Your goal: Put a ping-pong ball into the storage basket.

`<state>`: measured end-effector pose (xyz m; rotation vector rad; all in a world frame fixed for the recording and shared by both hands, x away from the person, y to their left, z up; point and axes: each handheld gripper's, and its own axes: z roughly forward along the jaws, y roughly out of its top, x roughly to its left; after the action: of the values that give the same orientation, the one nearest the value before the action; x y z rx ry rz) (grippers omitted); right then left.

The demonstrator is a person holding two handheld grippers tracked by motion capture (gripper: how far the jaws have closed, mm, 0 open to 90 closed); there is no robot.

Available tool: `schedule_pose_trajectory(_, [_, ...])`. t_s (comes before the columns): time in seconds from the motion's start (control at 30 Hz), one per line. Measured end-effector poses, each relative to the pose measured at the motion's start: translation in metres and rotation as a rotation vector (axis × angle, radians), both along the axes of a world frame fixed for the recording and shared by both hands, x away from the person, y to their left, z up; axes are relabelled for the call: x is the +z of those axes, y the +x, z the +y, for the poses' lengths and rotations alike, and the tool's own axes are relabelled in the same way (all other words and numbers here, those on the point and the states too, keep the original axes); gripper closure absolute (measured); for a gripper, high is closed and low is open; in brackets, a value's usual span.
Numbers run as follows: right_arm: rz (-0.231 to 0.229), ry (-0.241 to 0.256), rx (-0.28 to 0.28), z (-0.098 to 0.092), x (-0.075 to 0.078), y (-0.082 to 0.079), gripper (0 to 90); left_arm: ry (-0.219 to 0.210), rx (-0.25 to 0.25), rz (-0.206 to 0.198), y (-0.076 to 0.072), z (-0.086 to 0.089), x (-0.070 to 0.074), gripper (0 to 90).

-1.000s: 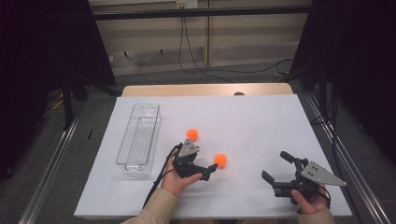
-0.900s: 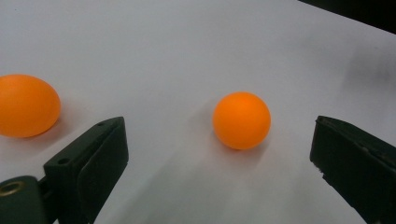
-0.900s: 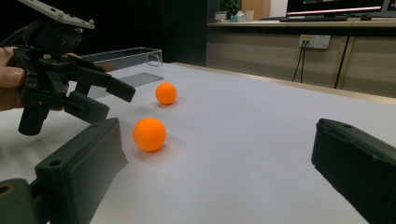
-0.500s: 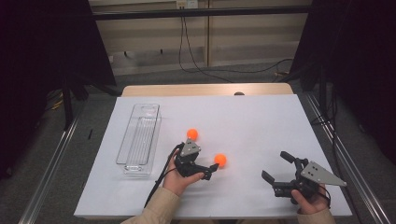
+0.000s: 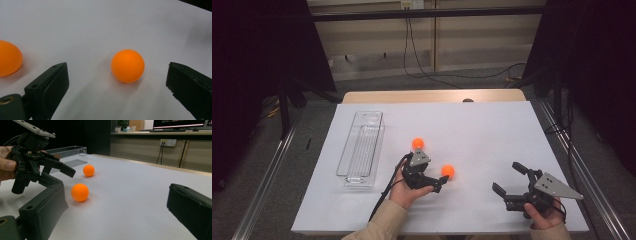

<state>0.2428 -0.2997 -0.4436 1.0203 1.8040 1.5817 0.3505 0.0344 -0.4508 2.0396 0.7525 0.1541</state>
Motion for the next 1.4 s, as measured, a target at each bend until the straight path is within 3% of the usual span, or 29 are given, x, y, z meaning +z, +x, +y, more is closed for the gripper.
schedule_pose_trajectory(1.07, [0.001,0.003,0.0,0.0,0.0,0.0,1.9,0.06,-0.029,0.021,0.004,-0.015,-0.005,7.9])
schedule_pose_trajectory(1.4, [0.002,0.001,0.003,0.0,0.0,0.0,1.8,0.06,-0.029,0.027,0.005,-0.018,-0.007,9.3])
